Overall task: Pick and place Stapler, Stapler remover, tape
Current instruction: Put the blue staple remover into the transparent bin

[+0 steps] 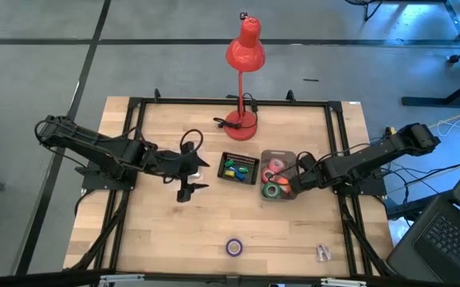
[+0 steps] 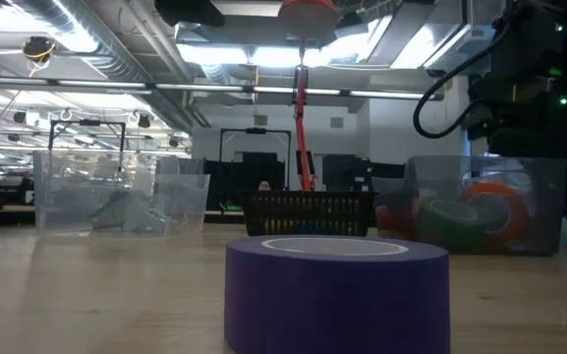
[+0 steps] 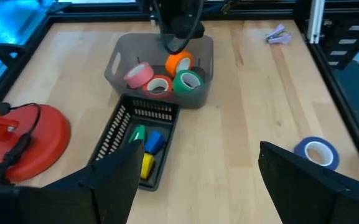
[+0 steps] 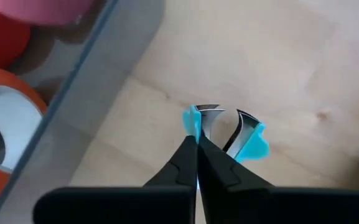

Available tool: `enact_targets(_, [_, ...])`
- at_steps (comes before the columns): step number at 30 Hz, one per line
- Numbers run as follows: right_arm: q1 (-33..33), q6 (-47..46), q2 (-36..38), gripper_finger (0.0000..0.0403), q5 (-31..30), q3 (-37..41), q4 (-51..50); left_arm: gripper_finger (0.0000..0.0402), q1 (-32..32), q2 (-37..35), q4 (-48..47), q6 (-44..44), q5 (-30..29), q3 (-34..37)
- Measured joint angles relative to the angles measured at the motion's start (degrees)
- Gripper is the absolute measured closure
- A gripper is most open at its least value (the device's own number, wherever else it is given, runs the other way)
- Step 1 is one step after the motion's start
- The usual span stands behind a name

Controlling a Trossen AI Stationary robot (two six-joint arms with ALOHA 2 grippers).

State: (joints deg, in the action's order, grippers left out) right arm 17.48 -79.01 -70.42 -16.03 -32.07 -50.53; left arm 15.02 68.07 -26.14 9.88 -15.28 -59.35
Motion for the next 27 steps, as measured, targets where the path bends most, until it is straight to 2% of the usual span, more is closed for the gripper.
enact_targets(5, [2.80, -2.83, -0.01, 0.0401, -5.21, -5.16, -8.58, 0.0096, 0.01, 0.00, -1.74, 0.51, -0.97, 0.00])
enact_targets(10, [6.91, -9.36, 0.01, 0.0402, -10.74, -12.92, -21.19, 0.0096, 1.03, 0.64, -3.81, 1.89, -6.23, 0.02])
enact_targets(14, [9.99, -8.53, 0.00, 0.0402, -16.41, -18.84, -20.32, 0.0096, 2.42, 2.46, -3.58, 2.97, -10.87, 0.04])
enact_targets(17, [12.39, -2.52, -0.28, 0.0402, -20.99, -22.03, -14.32, 0.0096, 3.43, 5.26, -3.16, 4.23, -13.86, 0.04])
enact_targets(19, [13.81, 4.24, -0.32, 0.0402, -23.51, -22.88, -6.75, 0.0096, 4.17, 7.87, -1.60, 4.38, -15.78, 0.04])
enact_targets(24, [17.89, 26.98, -0.36, 0.0403, -24.52, -22.98, 15.92, 0.0096, 6.85, 14.77, 3.94, 0.43, -23.62, 0.52])
enact_targets(27, [21.04, 35.55, -0.36, 0.0403, -24.94, -22.98, 24.50, 0.0096, 8.07, 16.12, 12.02, -2.20, -29.73, 5.68])
